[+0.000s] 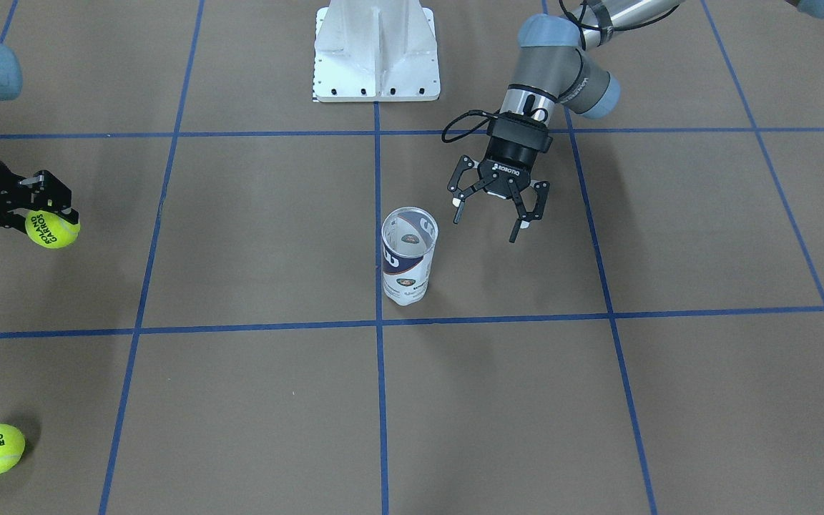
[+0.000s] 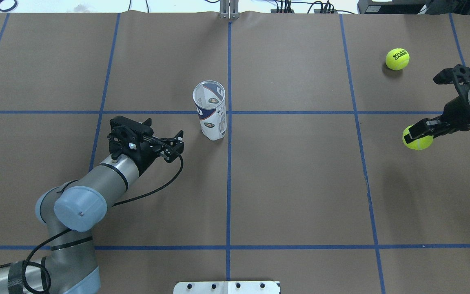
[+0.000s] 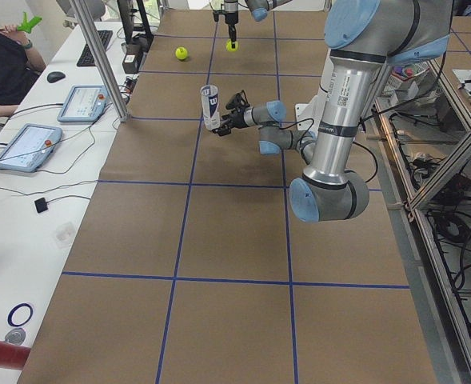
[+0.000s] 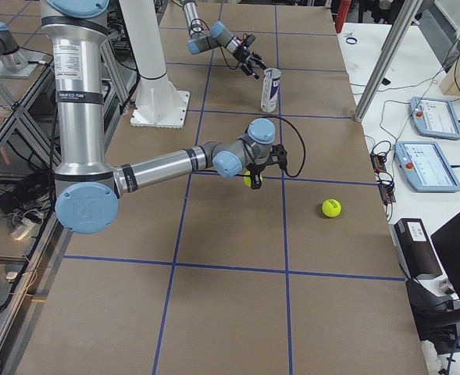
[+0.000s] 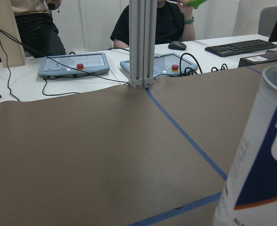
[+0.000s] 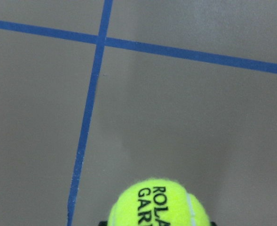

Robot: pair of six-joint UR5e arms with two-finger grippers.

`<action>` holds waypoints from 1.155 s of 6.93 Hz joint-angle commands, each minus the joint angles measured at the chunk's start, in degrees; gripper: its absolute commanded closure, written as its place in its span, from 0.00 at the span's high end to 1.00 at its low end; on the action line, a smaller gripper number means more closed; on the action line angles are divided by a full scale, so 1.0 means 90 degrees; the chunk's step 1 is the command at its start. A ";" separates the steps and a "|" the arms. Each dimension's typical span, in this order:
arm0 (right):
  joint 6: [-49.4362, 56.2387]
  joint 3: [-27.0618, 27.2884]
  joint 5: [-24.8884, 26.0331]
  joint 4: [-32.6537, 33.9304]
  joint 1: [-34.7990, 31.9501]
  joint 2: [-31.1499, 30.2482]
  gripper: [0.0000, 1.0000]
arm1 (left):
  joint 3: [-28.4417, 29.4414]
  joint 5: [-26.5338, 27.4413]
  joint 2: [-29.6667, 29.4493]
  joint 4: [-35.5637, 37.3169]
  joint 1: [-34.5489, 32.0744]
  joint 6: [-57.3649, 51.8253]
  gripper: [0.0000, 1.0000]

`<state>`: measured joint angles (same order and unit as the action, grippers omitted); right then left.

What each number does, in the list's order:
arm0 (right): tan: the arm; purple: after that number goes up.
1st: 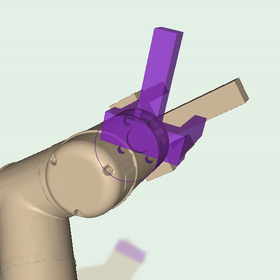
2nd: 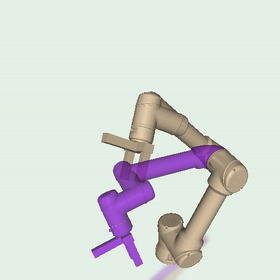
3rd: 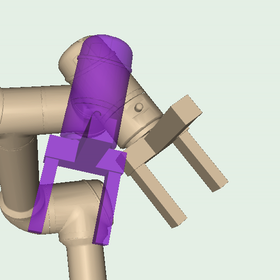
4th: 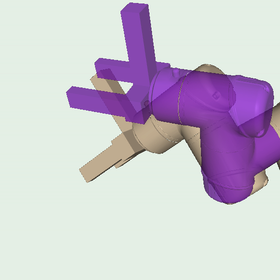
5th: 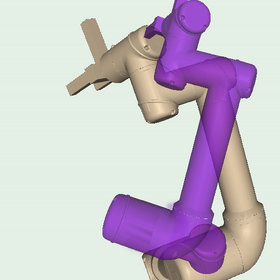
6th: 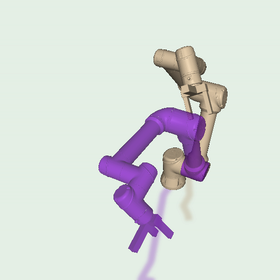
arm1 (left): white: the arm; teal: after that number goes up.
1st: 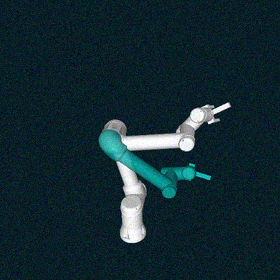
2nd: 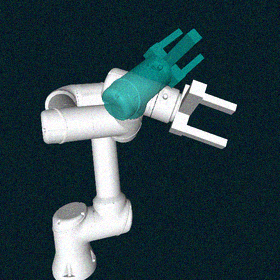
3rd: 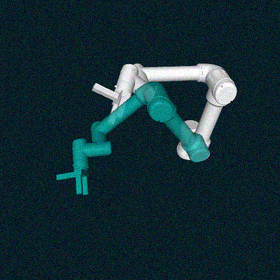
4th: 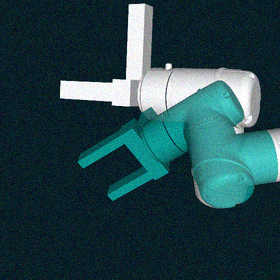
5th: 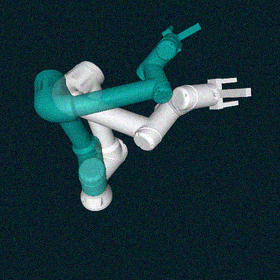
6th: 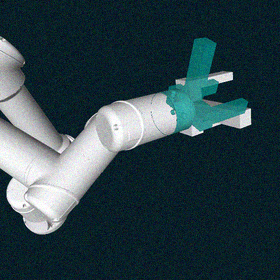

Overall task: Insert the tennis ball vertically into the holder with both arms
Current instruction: 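Grip the upright can with the left gripper while the right gripper lifts the ball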

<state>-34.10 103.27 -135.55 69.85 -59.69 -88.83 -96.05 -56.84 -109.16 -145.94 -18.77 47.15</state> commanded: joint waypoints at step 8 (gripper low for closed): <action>-0.0058 0.0000 -0.0339 0.0294 -0.0213 0.0592 0.00 | 0.1111 0.0720 -0.1279 -0.0181 0.0269 -0.0317 0.99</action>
<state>-34.63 103.07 -137.74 71.27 -60.81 -84.36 -86.47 -50.45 -120.53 -147.38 -16.22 44.37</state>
